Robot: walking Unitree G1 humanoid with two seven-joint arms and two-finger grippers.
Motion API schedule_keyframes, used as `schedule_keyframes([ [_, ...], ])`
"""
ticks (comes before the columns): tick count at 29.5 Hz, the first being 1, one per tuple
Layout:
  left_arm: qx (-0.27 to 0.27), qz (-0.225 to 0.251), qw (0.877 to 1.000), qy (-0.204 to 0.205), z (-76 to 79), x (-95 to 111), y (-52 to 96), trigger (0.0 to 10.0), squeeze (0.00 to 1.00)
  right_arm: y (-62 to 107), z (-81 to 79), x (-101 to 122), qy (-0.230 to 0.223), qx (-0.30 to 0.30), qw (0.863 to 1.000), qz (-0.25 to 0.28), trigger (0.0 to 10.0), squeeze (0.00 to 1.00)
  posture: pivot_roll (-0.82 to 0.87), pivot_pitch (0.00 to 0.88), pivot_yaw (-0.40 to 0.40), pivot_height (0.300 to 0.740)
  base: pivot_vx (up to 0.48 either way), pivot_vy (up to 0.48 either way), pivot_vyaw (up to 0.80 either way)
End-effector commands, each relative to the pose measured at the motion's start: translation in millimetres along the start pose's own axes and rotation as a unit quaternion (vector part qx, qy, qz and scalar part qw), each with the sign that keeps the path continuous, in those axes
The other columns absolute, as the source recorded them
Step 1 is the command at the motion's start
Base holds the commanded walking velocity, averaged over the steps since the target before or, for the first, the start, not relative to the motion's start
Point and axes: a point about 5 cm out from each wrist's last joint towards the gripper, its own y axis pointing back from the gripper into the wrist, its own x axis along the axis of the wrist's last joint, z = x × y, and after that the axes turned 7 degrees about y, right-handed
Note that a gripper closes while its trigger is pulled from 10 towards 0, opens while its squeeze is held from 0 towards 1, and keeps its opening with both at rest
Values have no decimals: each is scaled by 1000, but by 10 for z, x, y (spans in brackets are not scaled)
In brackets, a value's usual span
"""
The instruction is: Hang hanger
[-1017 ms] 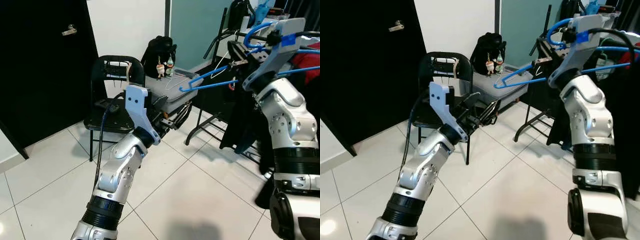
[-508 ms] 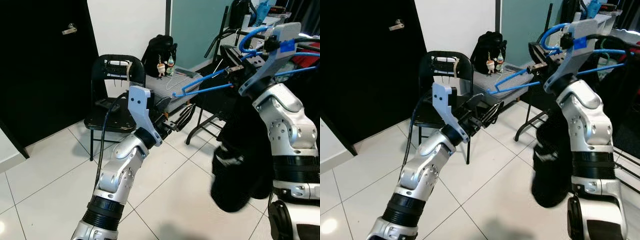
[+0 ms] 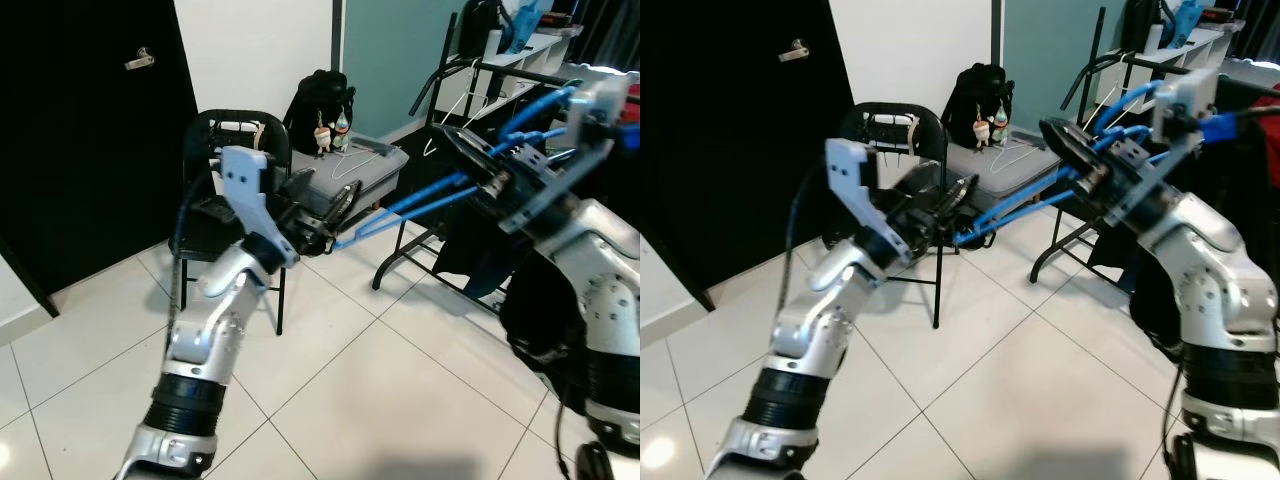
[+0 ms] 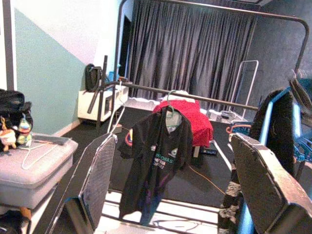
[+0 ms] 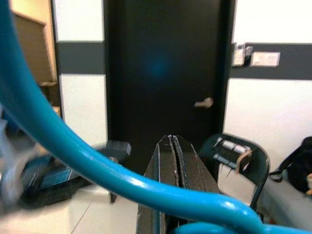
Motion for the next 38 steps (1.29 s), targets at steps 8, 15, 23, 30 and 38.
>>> schedule_keyframes([
  [8, -57, 0, 998, -5, 34, 188, 3, 10000, 0, 239, 41, 56, 19, 29, 999, -30, 10000, 0, -147, 0, 14, 740, 0, 0, 0],
  [15, -150, -71, 986, 14, 293, 9, 72, 10000, 0, 230, 59, 92, 19, 36, 999, -31, 10000, 0, -148, 0, 10, 740, 0, 0, 0],
  [23, -210, -151, 966, 12, 643, -274, 141, 10000, 0, 177, 86, 101, 25, 34, 999, -29, 10000, 0, -139, 0, 2, 740, 0, 0, 0],
  [30, -188, -166, 968, 9, 769, -343, 76, 10000, 0, 146, 80, 97, 26, 36, 999, -29, 10000, 0, -137, 0, 1, 740, 0, 0, 0],
  [38, -141, -143, 978, -51, 676, -277, -8, 10000, 0, 105, 17, 108, 21, 50, 998, -23, 10000, 0, -140, 0, 4, 740, 0, 0, 0],
])
